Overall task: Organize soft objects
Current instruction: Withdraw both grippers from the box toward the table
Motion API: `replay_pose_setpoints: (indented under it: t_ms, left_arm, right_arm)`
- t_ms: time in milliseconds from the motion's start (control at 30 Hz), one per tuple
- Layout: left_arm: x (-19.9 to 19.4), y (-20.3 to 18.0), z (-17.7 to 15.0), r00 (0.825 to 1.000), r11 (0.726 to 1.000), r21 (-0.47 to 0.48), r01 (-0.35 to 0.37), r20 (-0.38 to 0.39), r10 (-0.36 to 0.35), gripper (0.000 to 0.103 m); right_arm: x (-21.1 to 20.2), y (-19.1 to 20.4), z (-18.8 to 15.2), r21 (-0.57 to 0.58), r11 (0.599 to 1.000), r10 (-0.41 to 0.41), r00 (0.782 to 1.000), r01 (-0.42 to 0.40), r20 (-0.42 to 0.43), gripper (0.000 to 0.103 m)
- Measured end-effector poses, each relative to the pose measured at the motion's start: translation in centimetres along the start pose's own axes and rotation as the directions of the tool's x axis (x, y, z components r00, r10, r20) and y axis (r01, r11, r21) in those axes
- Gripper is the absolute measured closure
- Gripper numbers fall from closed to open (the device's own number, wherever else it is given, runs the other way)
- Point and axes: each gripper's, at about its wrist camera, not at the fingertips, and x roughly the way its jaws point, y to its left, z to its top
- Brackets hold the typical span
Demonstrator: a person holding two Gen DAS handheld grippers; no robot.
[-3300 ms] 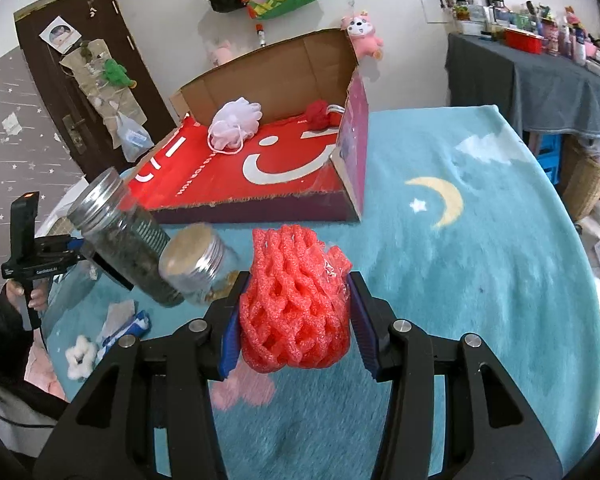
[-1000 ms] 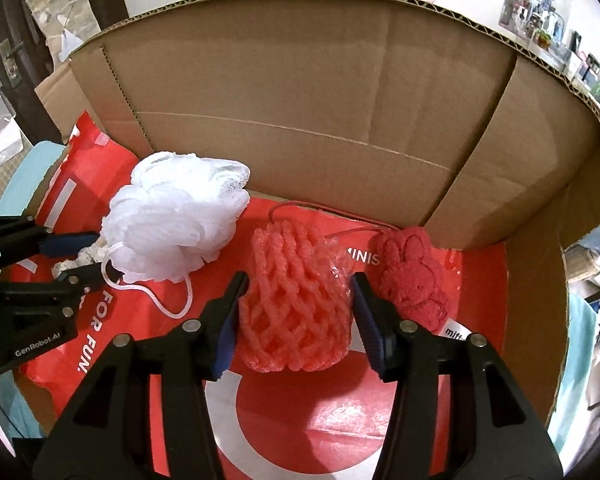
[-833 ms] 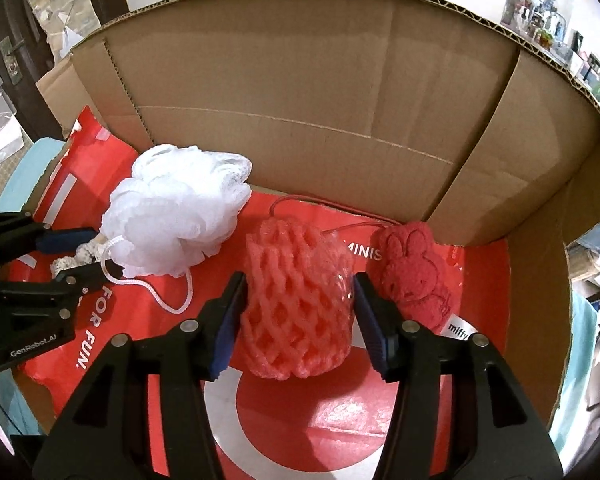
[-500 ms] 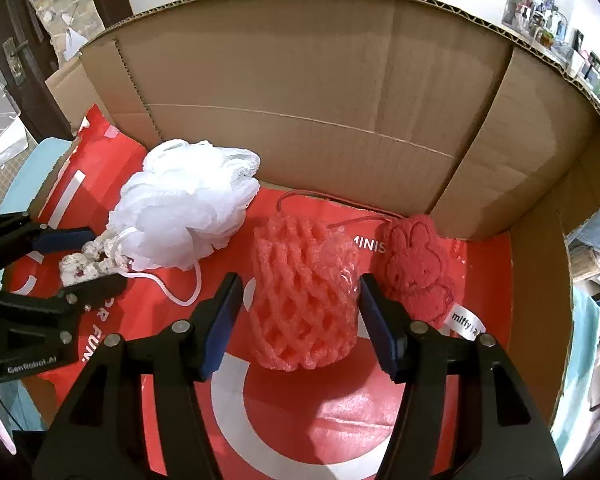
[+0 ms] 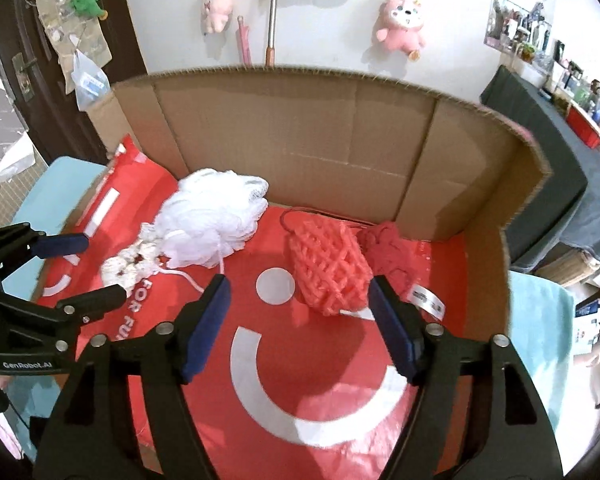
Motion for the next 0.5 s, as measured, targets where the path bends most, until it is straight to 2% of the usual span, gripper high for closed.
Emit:
replay_pose_setpoints:
  t_ms: [233, 300, 367, 500]
  left_arm:
    - [-5.2, -1.7, -0.7, 0.991, 0.999, 0.002, 0.041, 0.125, -0.041, 0.012]
    - [-6.7, -1.9, -1.4, 0.984, 0.999, 0.003, 0.050, 0.174, -0.050, 0.007]
    - [-8.6, -2.5, -2.1, 0.974, 0.999, 0.011, 0.047, 0.220, -0.049, 0.006]
    - [-12.5, -3.8, -4.2, 0.946, 0.999, 0.032, 0.041, 0.322, -0.049, 0.000]
  right_arm:
    - [-5.8, 0.3, -1.0, 0.014, 1.000, 0.009, 0.995, -0.010, 0.095, 0.029]
    - [-7.9, 0.5, -1.6, 0.023, 1.000, 0.016, 0.991, -0.020, 0.129, 0.027]
    - [-10.6, 0.8, -2.5, 0.024, 0.999, 0.020, 0.983, -0.024, 0.184, 0.021]
    - [-14.8, 1.3, -4.2, 0.020, 0.999, 0.021, 0.965, -0.027, 0.262, 0.015]
